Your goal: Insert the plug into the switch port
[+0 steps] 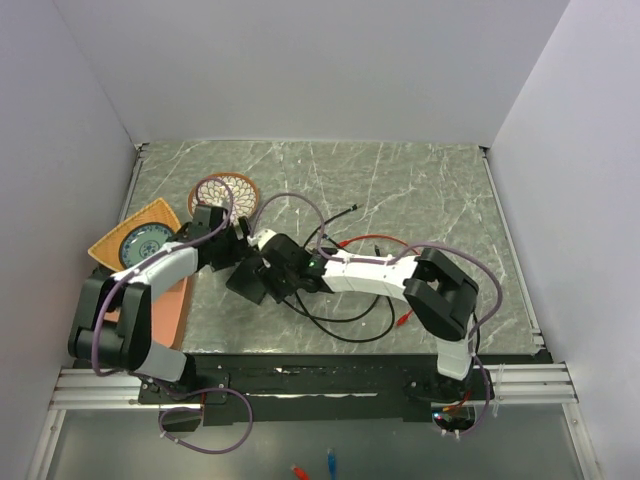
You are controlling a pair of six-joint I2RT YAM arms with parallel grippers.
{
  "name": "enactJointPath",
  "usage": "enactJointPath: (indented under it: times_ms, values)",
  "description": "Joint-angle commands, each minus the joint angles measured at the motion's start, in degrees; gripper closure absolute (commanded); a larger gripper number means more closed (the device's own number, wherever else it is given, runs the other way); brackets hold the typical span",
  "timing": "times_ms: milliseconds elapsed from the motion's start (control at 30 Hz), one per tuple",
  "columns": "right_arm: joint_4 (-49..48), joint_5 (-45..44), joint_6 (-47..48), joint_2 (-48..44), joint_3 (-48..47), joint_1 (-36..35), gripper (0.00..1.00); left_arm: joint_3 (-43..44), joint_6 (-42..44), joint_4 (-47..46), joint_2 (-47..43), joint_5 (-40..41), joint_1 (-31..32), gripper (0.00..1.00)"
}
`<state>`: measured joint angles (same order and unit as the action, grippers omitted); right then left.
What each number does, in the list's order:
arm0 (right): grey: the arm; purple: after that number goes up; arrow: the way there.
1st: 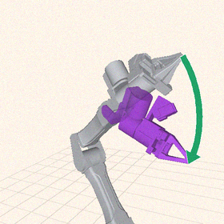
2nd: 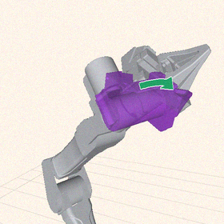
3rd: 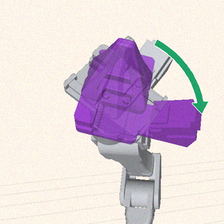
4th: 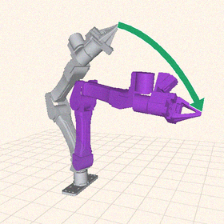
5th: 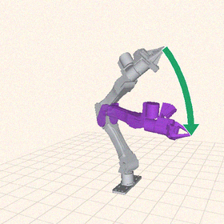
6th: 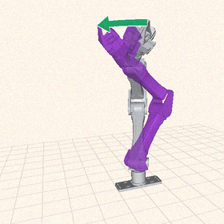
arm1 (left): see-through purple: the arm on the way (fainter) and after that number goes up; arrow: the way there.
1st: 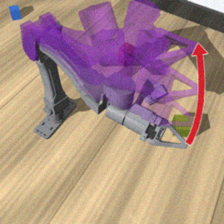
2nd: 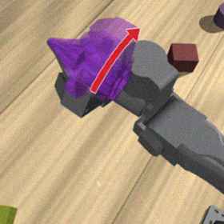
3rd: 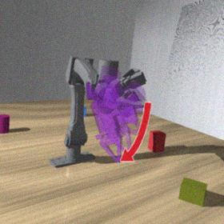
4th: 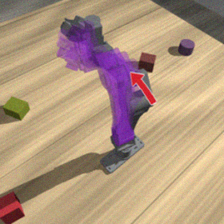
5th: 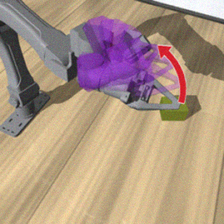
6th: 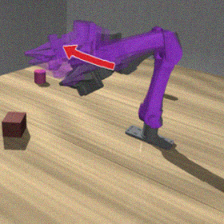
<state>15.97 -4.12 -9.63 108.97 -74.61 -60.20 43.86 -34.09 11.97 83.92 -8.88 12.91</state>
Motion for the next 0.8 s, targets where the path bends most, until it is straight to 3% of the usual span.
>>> enactJointPath:
  times_ms: [0, 267, 500, 633, 767]
  values:
    - [0.47, -3.43, -0.22, -5.95, 0.43, 0.35, 0.32, 5.97, 1.56, 3.32, -6.22, 2.12, -0.16, 0.05]
    - [1.96, -9.94, 1.89, -11.84, 1.48, 0.53, 0.02, 14.14, 2.27, 3.59, -17.91, 2.12, -0.25, 0.00]
    - [2.32, -12.49, 2.77, -18.34, 2.36, 3.42, 0.01, 21.97, -0.63, -0.18, -21.78, -0.16, -0.25, 0.04]
    - [-0.32, -8.28, 2.07, -24.31, 5.60, 7.37, 0.01, 25.84, -3.79, -1.06, -20.82, -1.65, -0.25, 0.04]
    - [-2.60, -3.53, 2.67, -27.93, 8.16, 10.81, 0.01, 23.49, -9.49, -5.45, -20.64, -4.99, -0.34, 0.04]
